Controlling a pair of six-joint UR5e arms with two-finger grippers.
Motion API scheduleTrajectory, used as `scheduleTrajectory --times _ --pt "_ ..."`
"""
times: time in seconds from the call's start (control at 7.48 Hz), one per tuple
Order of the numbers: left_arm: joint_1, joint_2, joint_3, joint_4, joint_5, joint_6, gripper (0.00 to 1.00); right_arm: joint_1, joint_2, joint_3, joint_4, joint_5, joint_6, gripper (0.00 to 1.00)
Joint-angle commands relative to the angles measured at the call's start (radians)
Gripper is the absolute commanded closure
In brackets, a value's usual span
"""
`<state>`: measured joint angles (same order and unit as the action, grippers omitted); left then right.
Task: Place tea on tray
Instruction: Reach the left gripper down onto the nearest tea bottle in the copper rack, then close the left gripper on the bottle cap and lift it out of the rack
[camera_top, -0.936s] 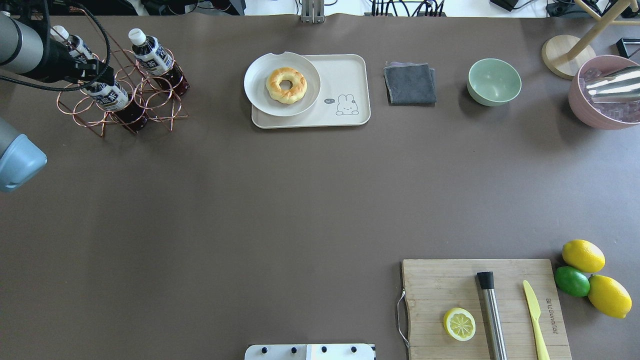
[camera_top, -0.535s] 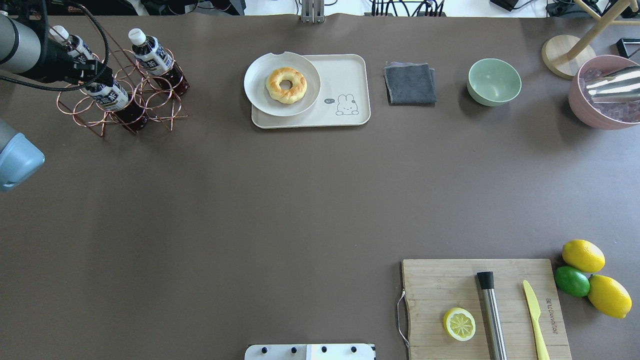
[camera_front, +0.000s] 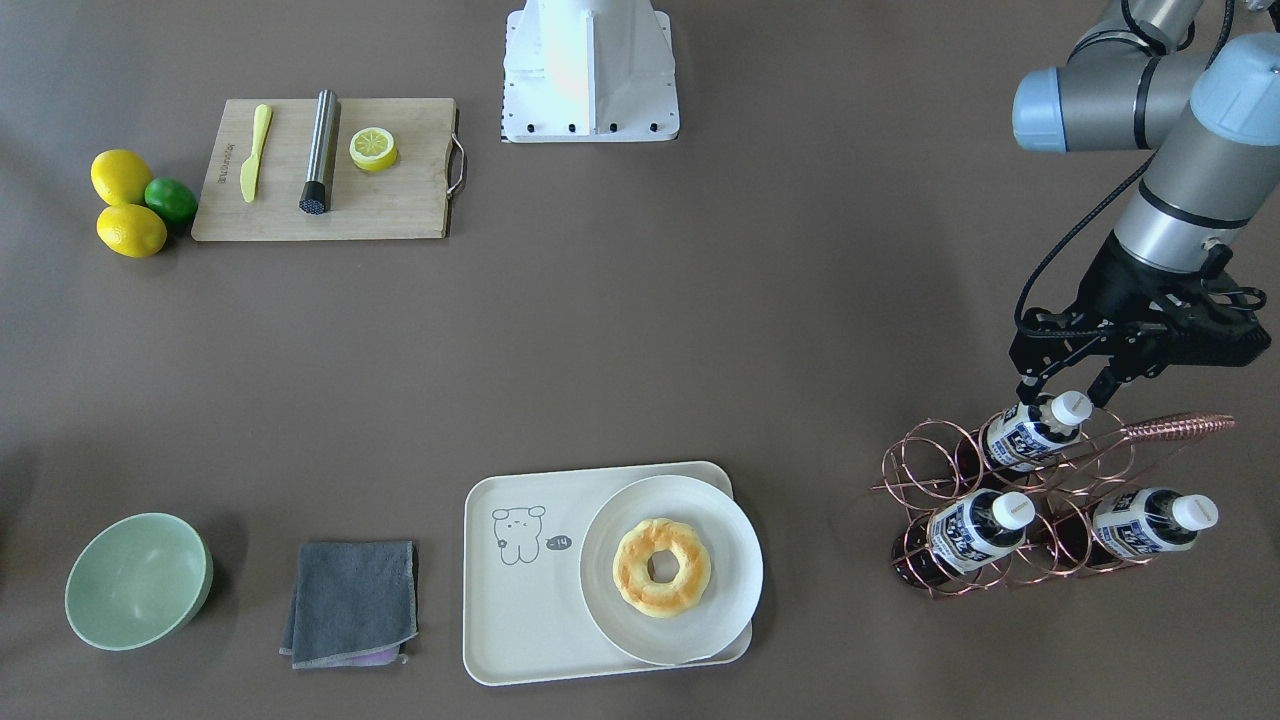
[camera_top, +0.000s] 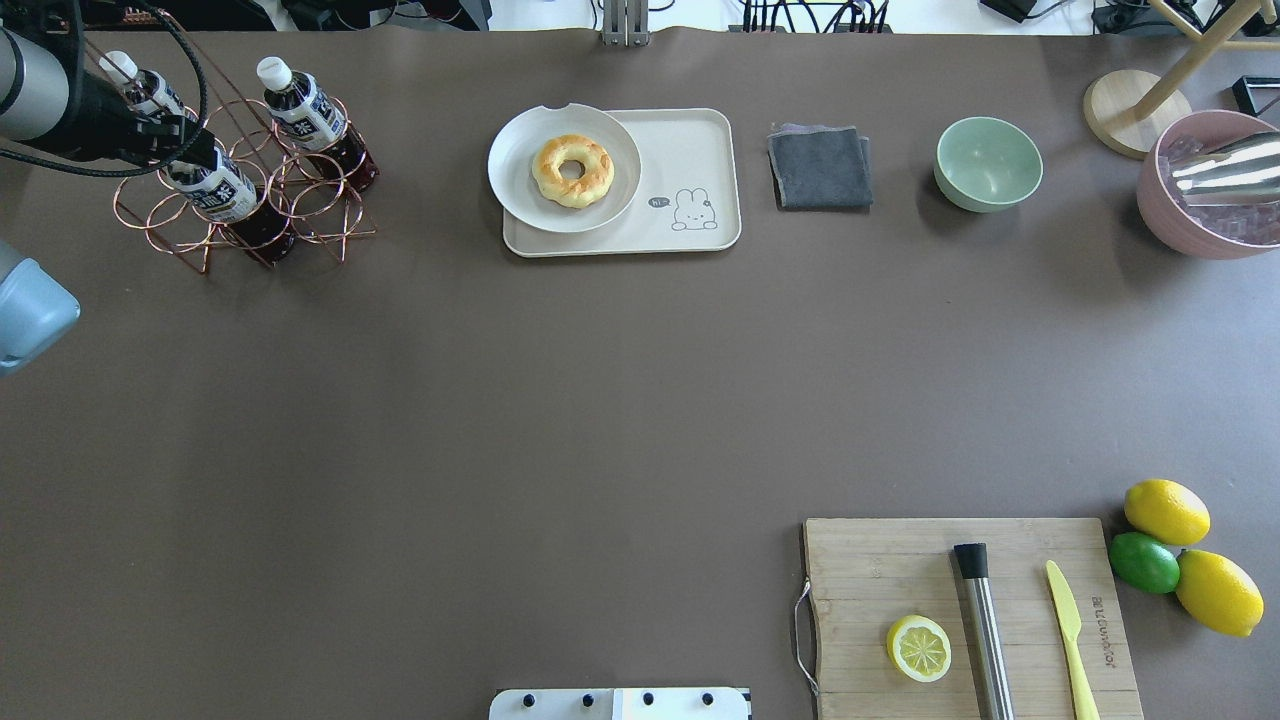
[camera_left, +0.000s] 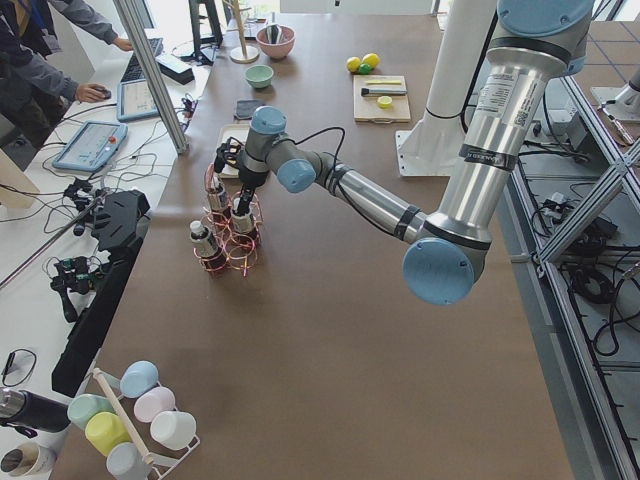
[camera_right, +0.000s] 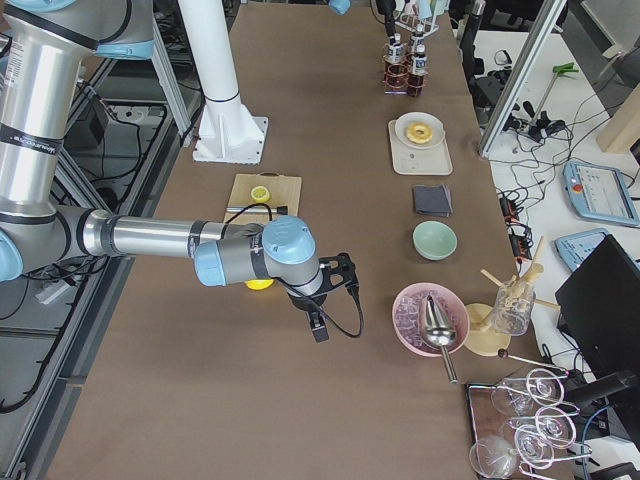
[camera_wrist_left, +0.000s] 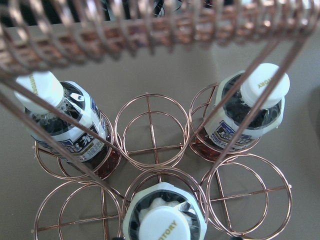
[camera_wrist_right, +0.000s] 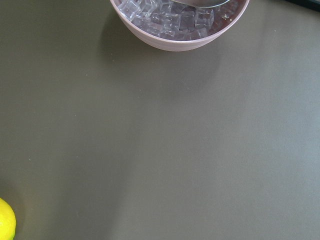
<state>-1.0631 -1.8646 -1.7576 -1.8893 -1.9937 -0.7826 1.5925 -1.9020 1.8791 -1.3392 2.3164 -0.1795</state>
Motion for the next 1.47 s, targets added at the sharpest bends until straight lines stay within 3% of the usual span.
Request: scheduleTrajectory --times 0.0,0.27,0.4,0.67,1.07,1.34 --pt "-0.012 0.001 0.001 0.002 -0.013 0.0 0.33 0.0 -0.002 0.0 0.0 0.001 -0.002 0.0" --pt "-0.011 -0.002 0.001 0.006 -0.013 -0.01 0.45 0.0 -0.003 -0.002 0.0 0.0 -0.002 0.0" --pt "-0.011 -0.004 0.001 0.009 -0.011 -0.009 0.59 0.0 -0.005 -0.002 0.0 0.0 -0.002 0.0" --pt "-0.023 -0.01 0.001 0.013 -0.013 -0.01 0.98 0.001 -0.009 0.0 0.0 0.001 -0.002 0.0" --pt "-0.064 -0.01 -0.035 0.015 -0.039 -0.01 1.0 0.001 -0.022 0.002 0.0 0.017 -0.002 0.0" --pt "-0.17 -0.001 -0.161 0.132 -0.132 0.0 1.0 0.0 -0.022 0.0 0.0 0.015 0.0 0.0"
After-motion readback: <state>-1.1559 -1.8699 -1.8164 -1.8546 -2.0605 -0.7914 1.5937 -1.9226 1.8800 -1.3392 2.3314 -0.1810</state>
